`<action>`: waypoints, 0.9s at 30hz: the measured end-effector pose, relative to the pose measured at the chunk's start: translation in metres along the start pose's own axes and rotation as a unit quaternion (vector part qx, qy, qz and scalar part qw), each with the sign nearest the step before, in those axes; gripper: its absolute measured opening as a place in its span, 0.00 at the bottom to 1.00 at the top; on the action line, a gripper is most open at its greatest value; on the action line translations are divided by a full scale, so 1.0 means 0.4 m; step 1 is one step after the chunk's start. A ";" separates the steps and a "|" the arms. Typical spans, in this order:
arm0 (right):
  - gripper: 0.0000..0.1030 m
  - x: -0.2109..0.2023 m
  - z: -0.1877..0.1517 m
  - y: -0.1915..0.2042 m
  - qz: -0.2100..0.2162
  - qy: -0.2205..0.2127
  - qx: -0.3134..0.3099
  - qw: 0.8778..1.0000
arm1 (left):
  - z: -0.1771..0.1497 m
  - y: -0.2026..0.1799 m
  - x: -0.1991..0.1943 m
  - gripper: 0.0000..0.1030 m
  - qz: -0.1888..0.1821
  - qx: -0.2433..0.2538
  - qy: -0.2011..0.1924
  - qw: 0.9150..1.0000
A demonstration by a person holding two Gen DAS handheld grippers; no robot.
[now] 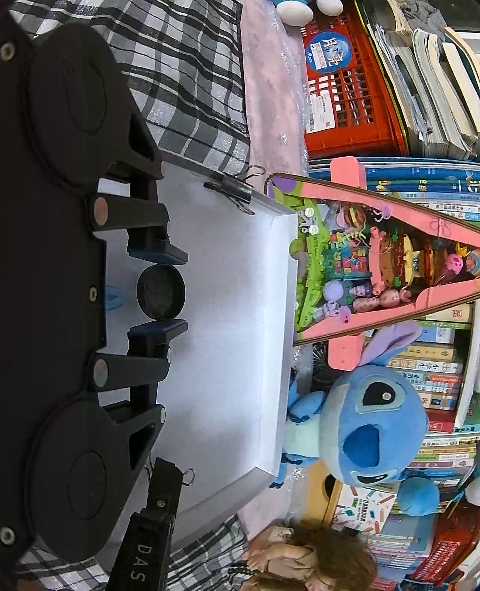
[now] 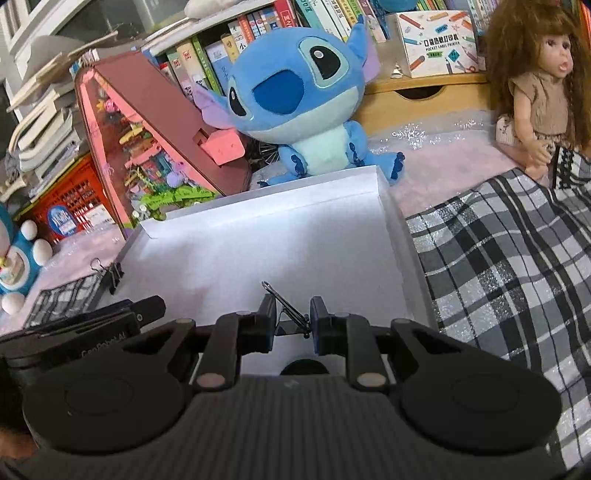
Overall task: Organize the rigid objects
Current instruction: 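Carry both items into the white box and open both tools to release them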
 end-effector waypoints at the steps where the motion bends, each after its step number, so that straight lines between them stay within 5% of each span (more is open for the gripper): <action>1: 0.23 0.002 -0.001 0.001 -0.001 0.000 -0.002 1.000 | -0.003 0.001 0.003 0.29 0.001 -0.001 0.002 1.000; 27: 0.23 0.000 -0.037 0.005 -0.003 0.010 -0.028 1.000 | -0.030 0.004 0.001 0.29 0.007 0.007 0.001 1.000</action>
Point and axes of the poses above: each gripper's, at about its wrist camera, not at the fingertips, and x roughly the way its jaws point, y to its left, z to its top, the point moved 5 cm from there along x, roughly the way its jaws point, and after that the axes turned 12 degrees about -z, right-handed, at the moved point
